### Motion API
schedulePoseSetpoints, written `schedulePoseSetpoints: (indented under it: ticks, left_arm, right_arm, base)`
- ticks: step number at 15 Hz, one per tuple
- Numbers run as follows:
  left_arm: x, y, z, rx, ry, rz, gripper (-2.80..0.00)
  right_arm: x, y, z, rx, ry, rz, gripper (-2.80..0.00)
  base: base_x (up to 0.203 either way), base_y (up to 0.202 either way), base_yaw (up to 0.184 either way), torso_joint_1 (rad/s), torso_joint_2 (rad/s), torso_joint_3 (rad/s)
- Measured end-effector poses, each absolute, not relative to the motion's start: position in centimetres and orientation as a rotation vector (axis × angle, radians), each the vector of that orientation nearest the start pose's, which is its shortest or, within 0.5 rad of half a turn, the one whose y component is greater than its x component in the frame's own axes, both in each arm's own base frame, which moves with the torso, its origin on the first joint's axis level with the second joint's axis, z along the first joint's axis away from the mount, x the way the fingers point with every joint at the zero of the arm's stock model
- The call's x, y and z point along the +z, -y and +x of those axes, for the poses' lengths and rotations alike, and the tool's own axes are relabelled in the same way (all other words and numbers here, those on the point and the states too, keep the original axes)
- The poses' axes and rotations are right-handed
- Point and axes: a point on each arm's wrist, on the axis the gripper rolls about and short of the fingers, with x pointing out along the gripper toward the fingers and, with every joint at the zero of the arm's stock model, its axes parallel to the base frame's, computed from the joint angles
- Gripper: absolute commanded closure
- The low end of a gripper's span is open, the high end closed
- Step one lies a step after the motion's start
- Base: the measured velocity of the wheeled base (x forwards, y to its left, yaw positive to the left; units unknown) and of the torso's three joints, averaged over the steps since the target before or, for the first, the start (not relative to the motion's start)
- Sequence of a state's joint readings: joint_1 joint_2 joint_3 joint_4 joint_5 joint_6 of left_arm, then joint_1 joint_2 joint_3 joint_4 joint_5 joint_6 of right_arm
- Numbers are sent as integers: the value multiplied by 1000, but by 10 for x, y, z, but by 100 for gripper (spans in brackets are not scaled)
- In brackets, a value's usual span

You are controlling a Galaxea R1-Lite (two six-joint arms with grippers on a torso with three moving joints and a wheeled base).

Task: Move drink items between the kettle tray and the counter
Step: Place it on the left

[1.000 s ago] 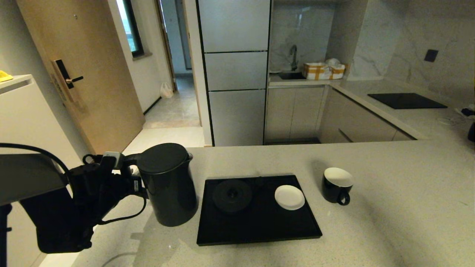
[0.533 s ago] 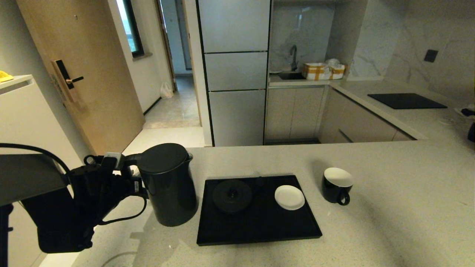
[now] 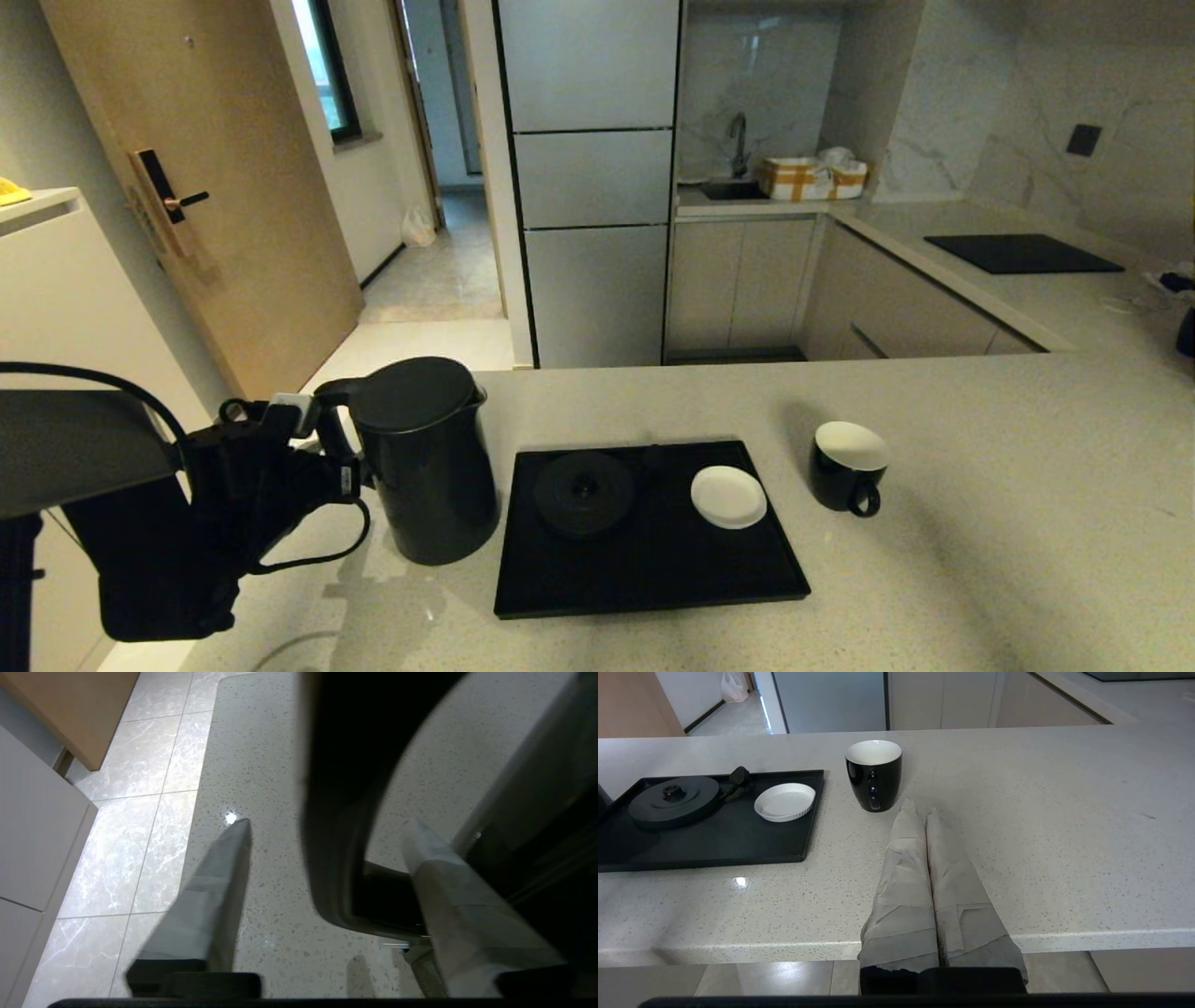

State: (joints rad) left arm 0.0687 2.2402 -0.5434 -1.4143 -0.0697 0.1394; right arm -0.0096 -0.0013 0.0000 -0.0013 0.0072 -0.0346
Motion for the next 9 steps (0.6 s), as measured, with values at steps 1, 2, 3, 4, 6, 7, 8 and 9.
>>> schedulePoseSetpoints:
  ticks: [1, 2, 3, 4, 6, 7, 8, 9]
  left_arm:
    - [24, -21, 337, -22, -280, 119, -280]
    - [25, -21, 336, -22, -279, 119, -280]
    - [26, -21, 334, -21, -279, 118, -280]
    - [27, -21, 332, -21, -281, 117, -280]
    - [29, -20, 321, -35, -286, 114, -280]
    - [30, -19, 314, -49, -290, 113, -280]
    - [31, -20, 309, -53, -288, 111, -280]
    - [30, -22, 304, -50, -300, 107, -280]
  right_arm:
    - [76, 0, -23, -2, 3, -34, 0]
    - [76, 0, -23, -2, 3, -34, 0]
    - [76, 0, -23, -2, 2, -35, 0]
    - [76, 0, -23, -2, 3, -35, 0]
    - [76, 0, -23, -2, 3, -35, 0]
    - [76, 0, -23, -1, 3, -35, 0]
    - [76, 0, -23, -1, 3, -35, 0]
    - [76, 0, -23, -1, 3, -34, 0]
  base:
    - [0, 0, 0, 0, 0, 0]
    - [0, 0, 0, 0, 0, 0]
    - [0, 0, 0, 0, 0, 0]
    - [0, 0, 0, 0, 0, 0]
    - [0, 0, 0, 0, 0, 0]
    - [0, 0, 0, 0, 0, 0]
    - [0, 0, 0, 0, 0, 0]
    - [0, 0, 0, 0, 0, 0]
